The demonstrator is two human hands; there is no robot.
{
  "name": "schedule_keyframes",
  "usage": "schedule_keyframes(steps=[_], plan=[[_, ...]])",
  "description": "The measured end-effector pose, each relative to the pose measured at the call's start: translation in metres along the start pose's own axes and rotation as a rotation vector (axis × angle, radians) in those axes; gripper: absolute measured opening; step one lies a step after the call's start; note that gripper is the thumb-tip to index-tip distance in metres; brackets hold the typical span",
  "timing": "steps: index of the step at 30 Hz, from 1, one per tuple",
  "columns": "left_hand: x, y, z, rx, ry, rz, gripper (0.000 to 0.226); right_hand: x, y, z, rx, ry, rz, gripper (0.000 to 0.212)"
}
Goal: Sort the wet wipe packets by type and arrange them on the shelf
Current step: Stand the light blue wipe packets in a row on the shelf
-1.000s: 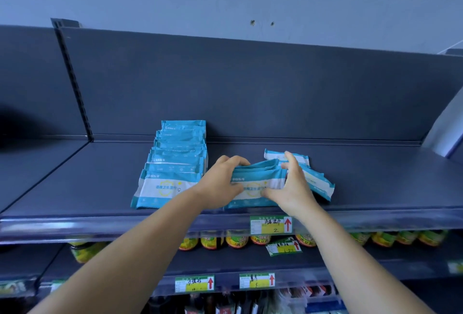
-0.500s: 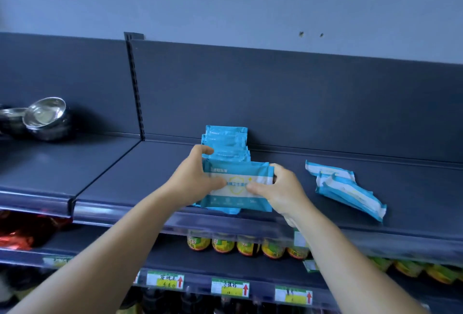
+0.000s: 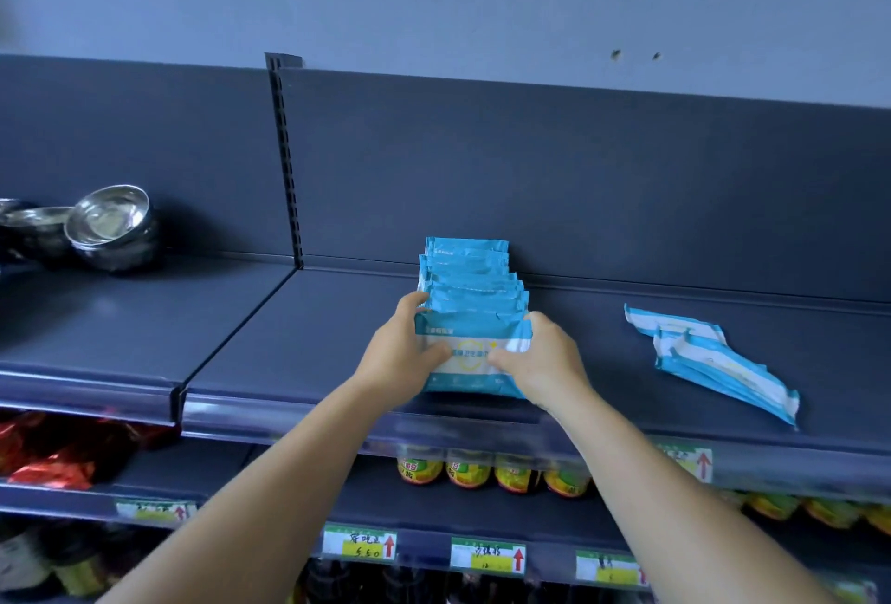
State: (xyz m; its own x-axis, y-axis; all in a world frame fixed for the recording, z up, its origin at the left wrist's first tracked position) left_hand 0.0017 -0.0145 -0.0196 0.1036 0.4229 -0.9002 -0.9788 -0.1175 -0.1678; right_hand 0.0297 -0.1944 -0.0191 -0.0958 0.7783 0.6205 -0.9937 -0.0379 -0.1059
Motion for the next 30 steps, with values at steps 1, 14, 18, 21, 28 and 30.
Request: schedule_keyframes(steps=[1, 14, 18, 21, 28, 30], plan=[[-0.002, -0.002, -0.003, -0.005, 0.000, -0.034, 0.068, 0.000, -0.001, 0.000, -0.026, 0.013, -0.003, 0.028], [0.016, -0.006, -0.022, 0.311, -0.168, -0.028, 0.115, -0.014, 0.011, -0.014, 0.081, -0.049, -0.019, 0.083], [0.017, -0.004, -0.023, 0.296, -0.158, -0.024, 0.120, -0.012, 0.011, -0.015, 0.153, -0.072, 0.003, 0.081], [0.020, -0.004, -0.024, 0.292, -0.098, -0.014, 0.122, -0.013, 0.011, -0.013, 0.209, -0.128, -0.025, 0.093], [0.023, -0.003, -0.025, 0.272, -0.076, -0.002, 0.119, -0.022, -0.024, -0.011, 0.226, -0.305, -0.154, 0.099], [0.022, -0.003, -0.026, 0.275, -0.101, 0.010, 0.116, -0.016, -0.035, -0.018, 0.274, -0.323, -0.137, 0.099]])
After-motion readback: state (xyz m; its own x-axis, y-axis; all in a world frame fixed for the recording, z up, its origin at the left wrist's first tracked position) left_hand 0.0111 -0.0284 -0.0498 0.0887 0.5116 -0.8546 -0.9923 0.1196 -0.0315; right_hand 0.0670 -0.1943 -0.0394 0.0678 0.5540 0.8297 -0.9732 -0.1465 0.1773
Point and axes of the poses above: each hand's wrist, its own y-axis away from the middle knuckle, its own z-axis out of the back of the hand, x = y × z, the point moved 8 cm from there along -y, towards the middle knuckle, and after that the axes turned 12 degrees about y, right-handed, at the moved point
